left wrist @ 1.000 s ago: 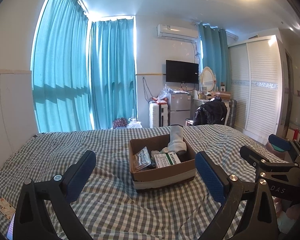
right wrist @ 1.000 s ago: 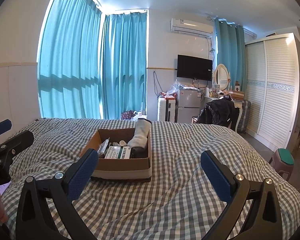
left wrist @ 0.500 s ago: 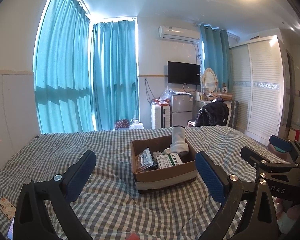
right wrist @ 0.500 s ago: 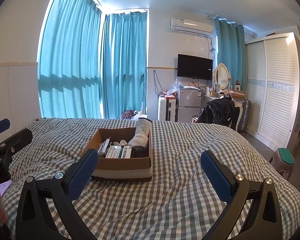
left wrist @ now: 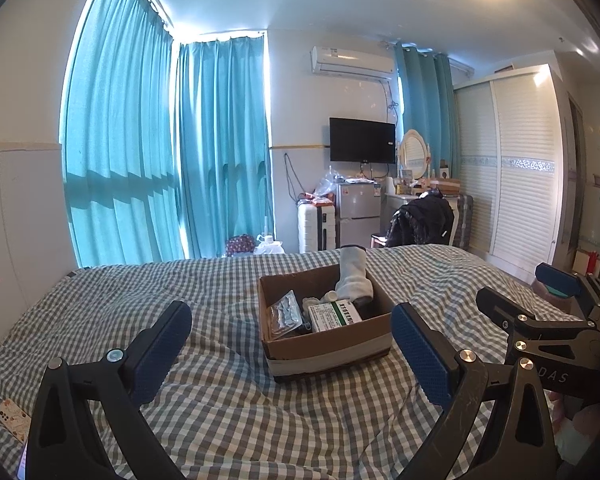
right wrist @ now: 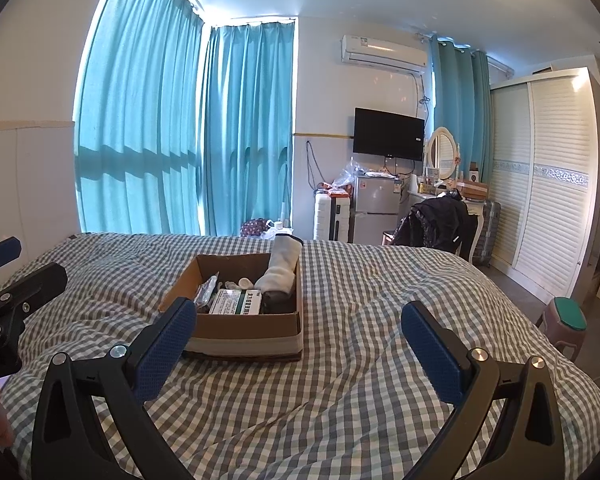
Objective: Organize objects
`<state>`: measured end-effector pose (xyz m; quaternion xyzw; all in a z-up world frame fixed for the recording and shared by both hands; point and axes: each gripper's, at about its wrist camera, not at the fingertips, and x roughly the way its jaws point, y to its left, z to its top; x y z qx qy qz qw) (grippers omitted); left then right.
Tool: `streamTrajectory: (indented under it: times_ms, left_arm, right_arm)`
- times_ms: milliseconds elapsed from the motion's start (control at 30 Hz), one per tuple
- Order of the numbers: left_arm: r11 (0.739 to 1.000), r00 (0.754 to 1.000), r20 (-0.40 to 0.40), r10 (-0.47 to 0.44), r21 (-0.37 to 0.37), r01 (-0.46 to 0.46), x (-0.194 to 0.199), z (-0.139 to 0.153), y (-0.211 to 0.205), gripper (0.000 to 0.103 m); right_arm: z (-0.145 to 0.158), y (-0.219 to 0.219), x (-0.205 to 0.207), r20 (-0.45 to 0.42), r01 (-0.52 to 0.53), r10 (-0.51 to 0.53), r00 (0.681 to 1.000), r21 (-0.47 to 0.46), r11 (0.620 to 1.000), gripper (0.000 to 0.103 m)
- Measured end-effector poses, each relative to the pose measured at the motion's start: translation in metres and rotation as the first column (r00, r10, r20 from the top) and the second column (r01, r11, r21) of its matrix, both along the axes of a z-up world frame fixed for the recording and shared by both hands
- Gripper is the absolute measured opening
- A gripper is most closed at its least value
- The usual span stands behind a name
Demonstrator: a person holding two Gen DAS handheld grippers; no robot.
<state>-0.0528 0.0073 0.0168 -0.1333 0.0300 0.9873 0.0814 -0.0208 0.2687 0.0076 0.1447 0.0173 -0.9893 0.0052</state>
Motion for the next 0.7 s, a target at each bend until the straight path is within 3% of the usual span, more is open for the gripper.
streamTrajectory:
  times_ms: [500, 700]
  left_arm:
    - [1.000, 1.000, 0.002, -0.001, 0.012, 0.001, -0.0010, -0.0027, -0.0029, 0.103]
    - [0.998, 0.998, -0.016, 0.059, -0.004, -0.059, -0.0004, -0.0036, -0.0042, 0.103]
  right_arm:
    - [0.0004, -0.0003, -0.0009, 0.009, -0.003, 0.003, 1.000, -0.002, 1.000, 0.103]
    - [-0.0001, -0.0013, -0.0011, 0.012, -0.004, 0.004, 1.000, 0.001, 1.000, 0.103]
